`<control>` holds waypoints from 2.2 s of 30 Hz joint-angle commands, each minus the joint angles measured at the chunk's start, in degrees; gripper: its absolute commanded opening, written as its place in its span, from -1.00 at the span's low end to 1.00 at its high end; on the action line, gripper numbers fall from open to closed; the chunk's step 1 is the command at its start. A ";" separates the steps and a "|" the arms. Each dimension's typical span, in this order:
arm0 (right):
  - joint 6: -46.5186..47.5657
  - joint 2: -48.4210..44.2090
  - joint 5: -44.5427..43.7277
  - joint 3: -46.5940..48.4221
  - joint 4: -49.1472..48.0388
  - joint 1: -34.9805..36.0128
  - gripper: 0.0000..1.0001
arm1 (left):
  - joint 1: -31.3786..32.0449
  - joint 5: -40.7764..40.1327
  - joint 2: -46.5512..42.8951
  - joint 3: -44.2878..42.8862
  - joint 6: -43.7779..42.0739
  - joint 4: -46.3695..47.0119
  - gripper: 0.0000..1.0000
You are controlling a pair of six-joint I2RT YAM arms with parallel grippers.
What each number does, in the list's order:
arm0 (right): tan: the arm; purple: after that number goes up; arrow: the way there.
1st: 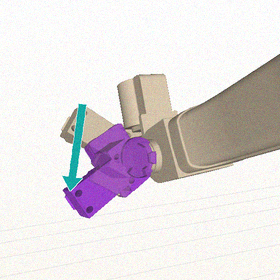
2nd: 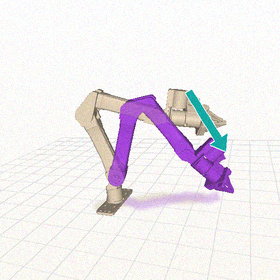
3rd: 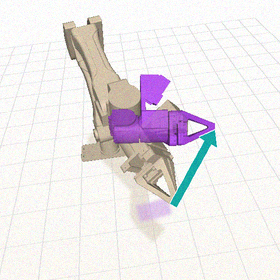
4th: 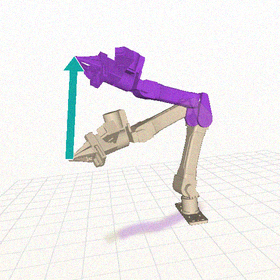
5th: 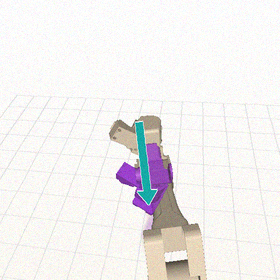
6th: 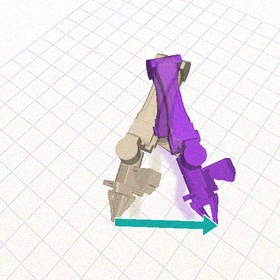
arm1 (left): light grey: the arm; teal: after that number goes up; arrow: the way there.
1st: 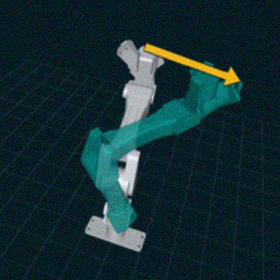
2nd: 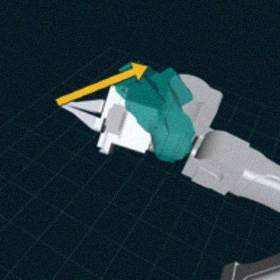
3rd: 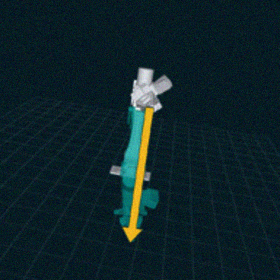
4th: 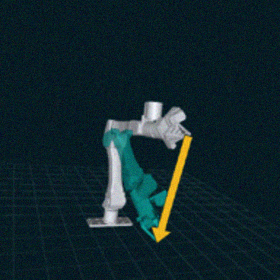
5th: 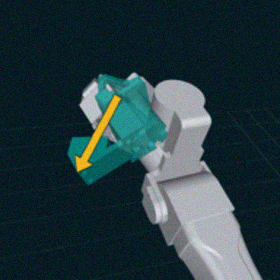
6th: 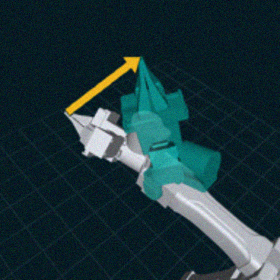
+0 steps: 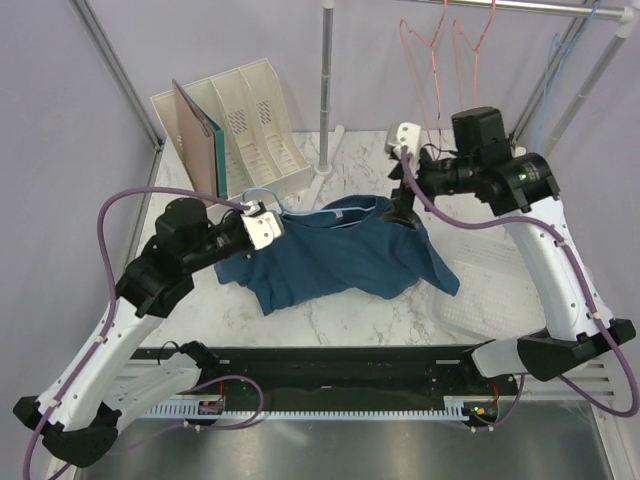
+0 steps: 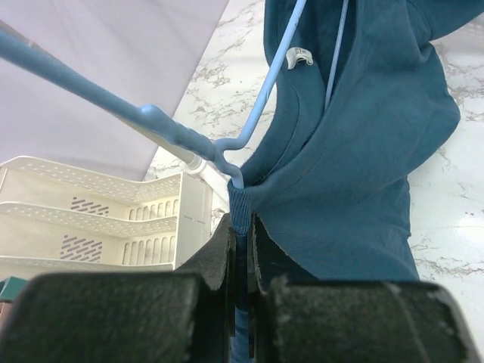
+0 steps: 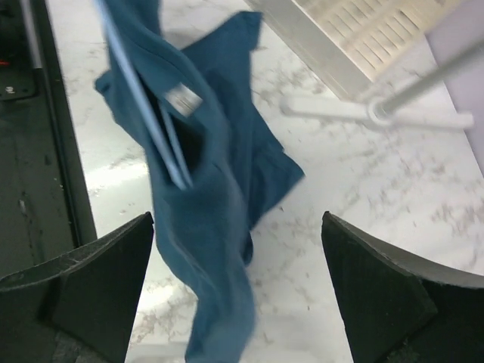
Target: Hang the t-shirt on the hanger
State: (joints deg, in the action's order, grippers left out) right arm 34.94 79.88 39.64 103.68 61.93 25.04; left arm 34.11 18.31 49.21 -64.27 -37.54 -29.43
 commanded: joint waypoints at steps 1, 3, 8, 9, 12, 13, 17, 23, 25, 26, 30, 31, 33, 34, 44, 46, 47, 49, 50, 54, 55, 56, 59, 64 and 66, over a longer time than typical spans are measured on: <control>9.69 0.36 5.01 4.69 11.35 -8.24 0.95 | -0.80 1.11 -2.63 0.99 3.26 4.56 -0.97; 12.76 0.11 6.15 3.73 12.94 -10.44 0.87 | -0.80 2.78 -2.63 0.90 2.91 4.38 -0.96; 16.29 2.12 10.54 8.02 15.57 -10.45 0.47 | -0.80 4.90 -1.32 0.47 -0.16 3.33 -0.96; 18.48 4.04 11.16 9.60 17.24 -10.01 0.43 | -0.80 5.07 -1.14 0.29 -1.04 2.72 -0.97; 19.65 6.25 10.82 13.92 21.65 -7.12 0.39 | -0.80 4.98 0.01 -0.50 -1.75 2.27 -0.96; 20.69 6.00 10.03 12.27 21.65 -4.85 0.37 | -0.80 5.16 0.09 -0.59 -2.01 2.27 -0.97; 22.89 4.50 5.72 7.33 21.65 0.27 0.19 | -0.80 5.25 0.36 -1.29 -2.45 2.27 -0.97; 22.80 5.73 4.66 5.66 21.56 2.56 0.08 | -0.80 5.86 0.53 -1.47 -3.06 2.27 -0.97; 22.81 6.87 4.31 5.74 21.48 2.56 0.09 | -0.80 6.30 0.36 -1.38 -3.50 2.36 -0.97; 22.72 7.05 4.13 5.75 21.48 2.56 0.11 | -0.71 6.48 0.36 -1.30 -3.85 2.19 -0.96; 20.70 7.58 4.48 5.75 20.08 3.17 -0.12 | -0.71 6.48 0.62 -1.38 -4.12 2.10 -0.96; 19.91 7.66 4.48 5.48 19.03 3.96 -0.24 | -0.71 6.74 1.23 -1.73 -3.42 2.10 -0.96; 18.77 7.92 4.57 5.31 18.32 5.28 -0.38 | -0.62 7.62 2.20 -2.44 -2.37 2.01 -0.97; 18.41 8.10 4.48 5.13 17.44 6.76 -0.42 | -0.45 7.80 2.81 -3.31 -1.93 2.01 -0.96; 11.03 10.03 3.78 6.62 9.44 12.05 -0.49 | 2.45 6.48 6.25 -5.16 -1.84 2.53 -0.96; 9.63 10.21 3.43 6.54 7.17 12.93 -0.49 | 3.50 6.13 6.77 -5.34 -1.66 2.62 -0.97; 8.58 10.65 3.34 6.62 6.63 13.11 -0.50 | 3.94 5.43 6.86 -5.34 -1.49 2.71 -0.96; 7.61 10.83 2.82 6.80 5.05 13.63 -0.61 | 5.09 4.81 6.95 -5.08 -1.22 2.71 -0.97; 7.51 10.74 2.64 6.89 4.95 13.72 -0.71 | 5.09 4.38 6.86 -4.99 -0.87 2.71 -0.96; 8.39 9.60 -0.69 6.28 4.69 13.55 -1.00 | 3.96 1.03 5.55 -4.99 2.20 -1.50 -0.67; 8.57 8.81 -1.31 5.84 4.69 13.46 -1.00 | 2.99 1.03 4.50 -4.81 3.25 -2.73 -0.54; 8.65 8.46 -1.40 5.49 4.60 13.28 -1.00 | 1.85 2.60 3.97 -4.99 3.87 -4.65 -0.29; 8.83 7.58 -1.23 4.61 4.60 12.67 -1.00 | -4.21 9.61 0.72 -5.34 4.41 -12.04 0.21; 9.01 6.87 0.09 3.99 4.43 12.41 -1.00 | -13.44 14.56 -2.19 -4.29 1.43 -23.55 0.87; 9.09 6.70 0.18 3.73 4.34 12.40 -1.00 | -18.60 17.98 -2.80 -3.85 -0.86 -26.54 0.87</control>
State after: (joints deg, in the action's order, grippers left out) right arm 43.38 89.93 40.91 108.16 61.80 39.22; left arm 24.60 33.98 49.67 -66.98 -37.21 -48.18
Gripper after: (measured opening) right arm 0.029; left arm 0.930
